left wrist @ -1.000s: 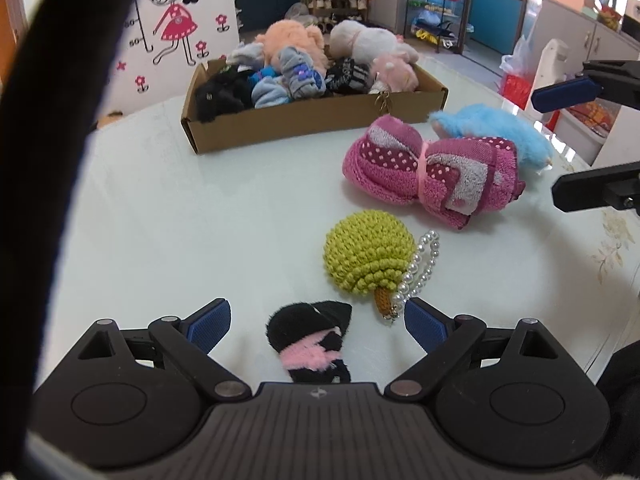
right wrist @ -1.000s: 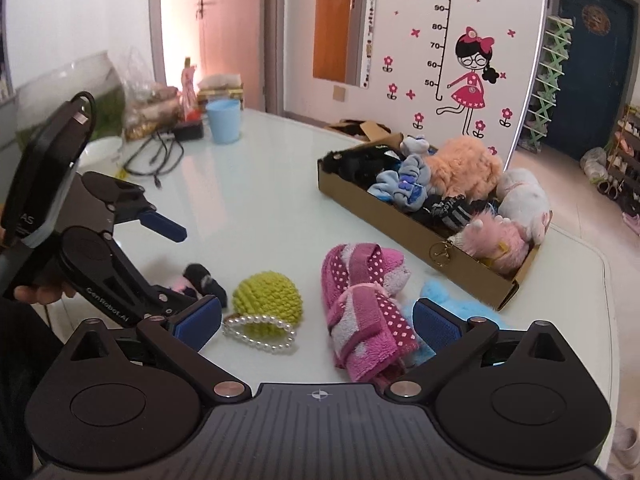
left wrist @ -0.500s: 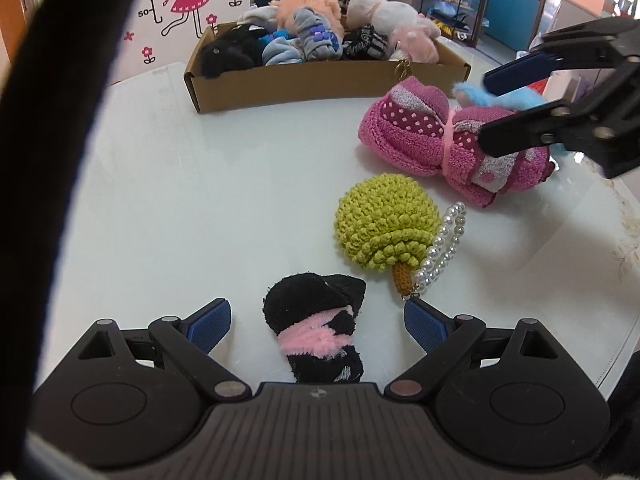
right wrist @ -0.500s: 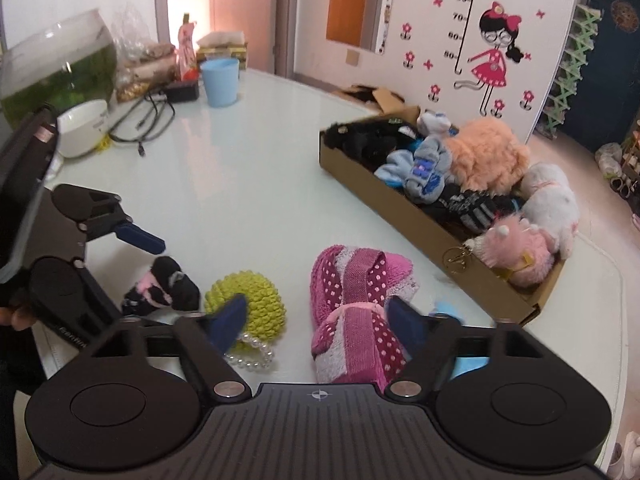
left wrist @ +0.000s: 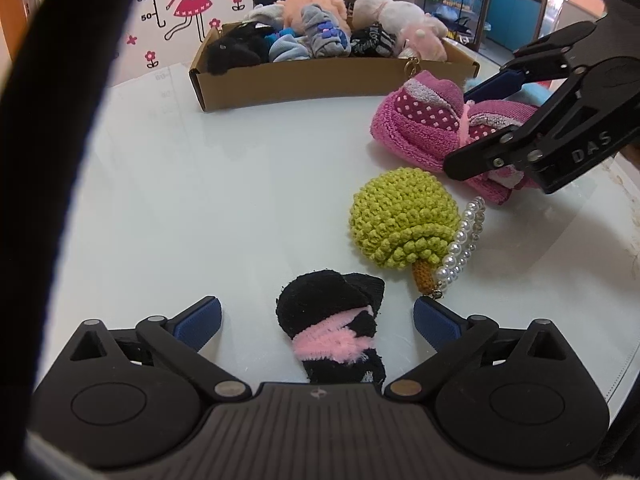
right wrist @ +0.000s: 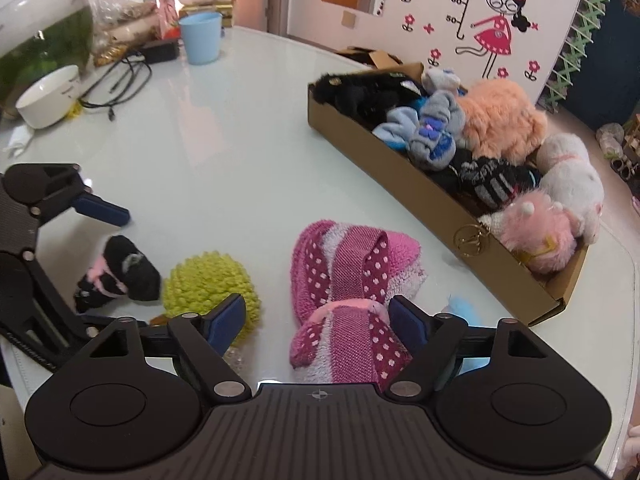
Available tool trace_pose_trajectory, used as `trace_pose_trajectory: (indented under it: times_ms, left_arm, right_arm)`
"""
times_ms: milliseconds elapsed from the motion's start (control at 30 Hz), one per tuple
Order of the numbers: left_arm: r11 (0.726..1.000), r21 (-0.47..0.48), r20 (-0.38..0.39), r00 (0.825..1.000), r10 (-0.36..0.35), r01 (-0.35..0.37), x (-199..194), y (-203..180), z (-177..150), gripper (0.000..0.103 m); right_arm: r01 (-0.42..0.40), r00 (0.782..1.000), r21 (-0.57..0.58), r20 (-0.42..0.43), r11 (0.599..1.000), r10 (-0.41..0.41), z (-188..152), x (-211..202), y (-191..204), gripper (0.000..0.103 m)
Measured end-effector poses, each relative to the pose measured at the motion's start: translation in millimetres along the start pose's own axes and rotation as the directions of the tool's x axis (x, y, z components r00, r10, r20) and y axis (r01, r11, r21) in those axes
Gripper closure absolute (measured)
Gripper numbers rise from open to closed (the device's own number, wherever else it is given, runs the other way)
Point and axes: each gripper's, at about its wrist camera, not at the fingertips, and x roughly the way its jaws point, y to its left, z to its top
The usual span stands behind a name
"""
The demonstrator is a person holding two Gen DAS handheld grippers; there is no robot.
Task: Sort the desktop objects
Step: 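Grasp the black sock with the left gripper while the right grasps the pink polka-dot towel, then carry the black sock with the left gripper while the right carries the pink towel to the tray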
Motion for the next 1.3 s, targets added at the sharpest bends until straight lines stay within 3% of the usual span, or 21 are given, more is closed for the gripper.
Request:
trace_pose_trajectory:
  times_ms: [133,233,300,367,433,500,600,1000,1300]
  left_arm:
    - [1.0,-0.002,0.013,1.0,0.002,-0.002,-1,0,-2,0.001]
    - [1.0,-0.004,0.032,0.999,0.003,-0.003,-4,1,-5,0.009]
    - [1.0,-0.008,0.043,0.999,0.005,-0.005,-4,1,-3,0.019]
    - [1.0,-0.005,0.056,0.998,0.002,-0.002,-9,0,-3,0.045]
    - [1.0,0.007,0.056,0.998,-0.007,0.006,-11,-2,-2,0.064]
    - [1.0,0.015,0.048,0.999,-0.017,0.016,-14,-3,-3,0.064]
    - [0.999,0.028,0.049,0.999,-0.016,0.015,-17,-5,-7,0.065]
    - [0.999,0.042,0.088,0.996,0.013,-0.016,-57,4,6,0.065]
    - [0.998,0.055,0.134,0.991,0.025,-0.032,-87,17,48,0.065]
  right_arm:
    - [0.01,1.0,0.009,-0.017,1.0,-0.01,3,10,-3,0.016]
    - [0.015,0.999,0.023,-0.043,1.0,-0.014,4,18,-6,0.016]
    - [0.005,0.999,0.039,-0.053,0.999,-0.003,3,23,-8,0.016]
    - [0.002,0.998,0.047,-0.061,0.999,0.001,1,28,-9,0.016]
    - [0.001,0.998,0.048,-0.064,0.999,0.002,0,31,-7,0.027]
    - [-0.005,0.998,0.063,-0.054,0.998,0.008,0,30,-9,0.038]
    - [-0.019,0.999,0.082,-0.035,0.996,0.022,1,26,-10,0.04]
    - [-0.102,0.988,0.172,0.131,0.98,0.079,-1,-46,-30,0.04]
    - [-0.05,0.977,0.247,0.212,0.968,-0.004,-1,-106,-69,0.04]
